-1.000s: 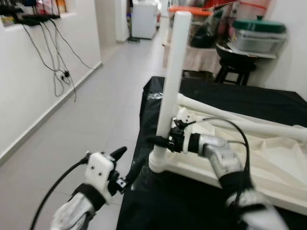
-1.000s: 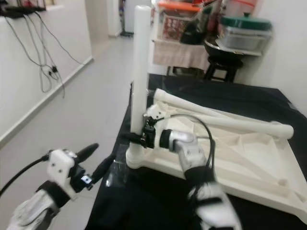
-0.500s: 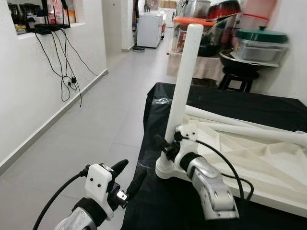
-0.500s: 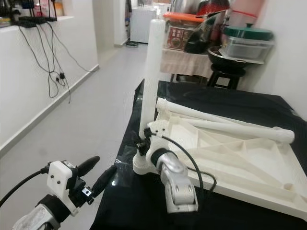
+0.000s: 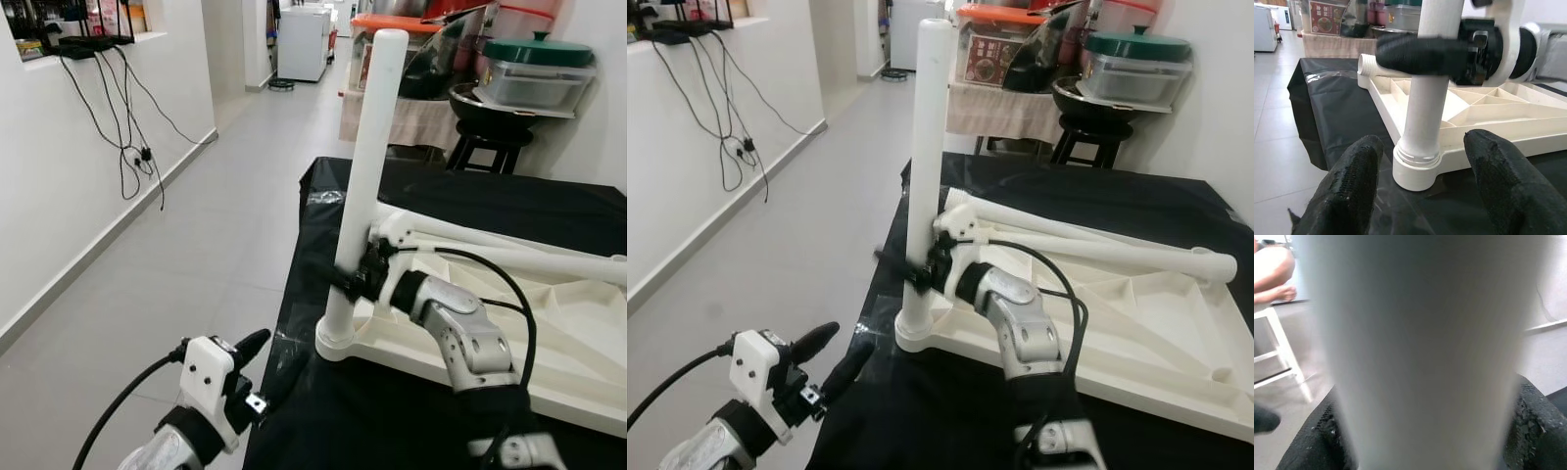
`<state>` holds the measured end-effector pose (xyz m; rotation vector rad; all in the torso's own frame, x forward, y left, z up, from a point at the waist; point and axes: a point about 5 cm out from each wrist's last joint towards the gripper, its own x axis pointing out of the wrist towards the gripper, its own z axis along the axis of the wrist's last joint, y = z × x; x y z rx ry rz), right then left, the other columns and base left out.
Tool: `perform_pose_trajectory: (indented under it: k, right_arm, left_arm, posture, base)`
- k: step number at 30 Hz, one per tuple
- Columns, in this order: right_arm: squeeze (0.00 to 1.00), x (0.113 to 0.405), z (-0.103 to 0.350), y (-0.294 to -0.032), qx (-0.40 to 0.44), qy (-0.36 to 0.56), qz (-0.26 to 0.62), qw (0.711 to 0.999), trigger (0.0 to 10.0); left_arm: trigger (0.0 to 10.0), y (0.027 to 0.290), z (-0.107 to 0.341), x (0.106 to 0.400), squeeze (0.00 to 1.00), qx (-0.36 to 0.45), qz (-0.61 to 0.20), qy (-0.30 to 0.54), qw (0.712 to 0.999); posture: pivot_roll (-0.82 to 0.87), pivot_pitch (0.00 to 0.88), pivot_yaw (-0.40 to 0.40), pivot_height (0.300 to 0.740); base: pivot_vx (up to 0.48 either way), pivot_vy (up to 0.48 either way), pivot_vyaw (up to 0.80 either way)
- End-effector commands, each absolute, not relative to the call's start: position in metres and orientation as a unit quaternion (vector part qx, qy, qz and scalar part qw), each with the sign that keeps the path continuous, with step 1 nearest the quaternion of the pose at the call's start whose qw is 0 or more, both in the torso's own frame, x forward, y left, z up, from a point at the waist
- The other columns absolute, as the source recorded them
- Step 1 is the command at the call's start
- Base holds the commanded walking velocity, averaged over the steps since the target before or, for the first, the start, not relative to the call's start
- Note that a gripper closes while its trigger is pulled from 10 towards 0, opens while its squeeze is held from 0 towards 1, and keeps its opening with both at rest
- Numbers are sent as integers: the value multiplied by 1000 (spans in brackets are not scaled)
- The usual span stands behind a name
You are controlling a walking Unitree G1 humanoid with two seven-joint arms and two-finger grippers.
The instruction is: Building children table
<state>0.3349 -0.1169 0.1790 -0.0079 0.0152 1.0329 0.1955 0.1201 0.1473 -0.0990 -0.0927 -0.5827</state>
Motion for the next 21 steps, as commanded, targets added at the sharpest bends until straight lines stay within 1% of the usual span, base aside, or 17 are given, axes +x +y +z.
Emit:
perform_pose_trajectory:
  k: [1, 3, 4, 5, 7, 8, 9, 10, 14, 17, 18, 19, 20, 21]
  right_arm:
    - [0, 338, 183, -112, -6, 7, 527, 850, 10000]
    - [0, 343, 184, -110, 13, 18, 556, 831, 10000]
    - [0, 345, 184, -109, 21, 26, 576, 817, 10000]
    - [0, 345, 184, -109, 21, 26, 576, 817, 10000]
    - [0, 347, 183, -109, 26, 40, 598, 800, 10000]
    - [0, 348, 180, -109, 30, 49, 610, 790, 8471]
    - [0, 349, 178, -109, 30, 55, 615, 786, 2784]
    - [0, 349, 176, -109, 31, 60, 619, 782, 0]
    - [0, 349, 171, -109, 35, 64, 621, 780, 0]
    - [0, 349, 168, -111, 36, 63, 614, 786, 0]
    - [0, 350, 168, -112, 35, 61, 608, 791, 0]
    - [0, 352, 167, -114, 30, 61, 590, 805, 0]
    - [0, 352, 167, -114, 30, 61, 590, 805, 0]
    - [0, 353, 166, -115, 27, 62, 579, 812, 0]
  left_arm:
    - [10000, 121, 145, 196, 0, -51, -286, -43, 956]
    - [10000, 121, 145, 197, 0, -50, -284, -45, 957]
    - [10000, 122, 146, 197, 0, -50, -283, -47, 957]
    - [10000, 122, 146, 197, 0, -50, -283, -47, 957]
    - [10000, 122, 146, 198, 0, -51, -283, -48, 957]
    - [10000, 122, 146, 198, 0, -51, -283, -49, 957]
    - [10000, 121, 146, 198, 0, -51, -283, -49, 956]
    - [10000, 121, 147, 198, 0, -51, -283, -50, 956]
    - [10000, 120, 147, 199, 0, -51, -284, -51, 956]
    - [10000, 118, 147, 199, 0, -51, -286, -52, 955]
    - [10000, 117, 148, 199, 0, -52, -287, -53, 955]
    - [10000, 117, 148, 199, 0, -52, -287, -53, 955]
    - [10000, 117, 148, 199, 0, -52, -287, -53, 955]
    - [10000, 116, 148, 199, 0, -52, -288, -54, 955]
  posture:
    - [114, 0, -78, 740]
    - [120, 0, -79, 740]
    - [124, 0, -81, 740]
    - [124, 0, -81, 740]
    - [125, 0, -83, 740]
    - [125, 0, -83, 740]
    - [126, 0, -82, 740]
    - [127, 0, -83, 740]
    - [126, 0, -83, 740]
    - [126, 0, -83, 740]
    - [119, 0, -78, 740]
    - [115, 0, -79, 740]
    - [115, 0, -79, 740]
    - [115, 0, -80, 740]
  base:
    - [0, 0, 0]
    - [0, 0, 0]
    - [0, 0, 0]
    - [0, 0, 0]
    - [0, 0, 0]
    - [0, 0, 0]
    - [0, 0, 0]
    - [0, 0, 0]
    - [0, 0, 0]
    - [0, 0, 0]
    - [0, 0, 0]
    - [0, 0, 0]
    - [0, 0, 0]
    - [0, 0, 0]
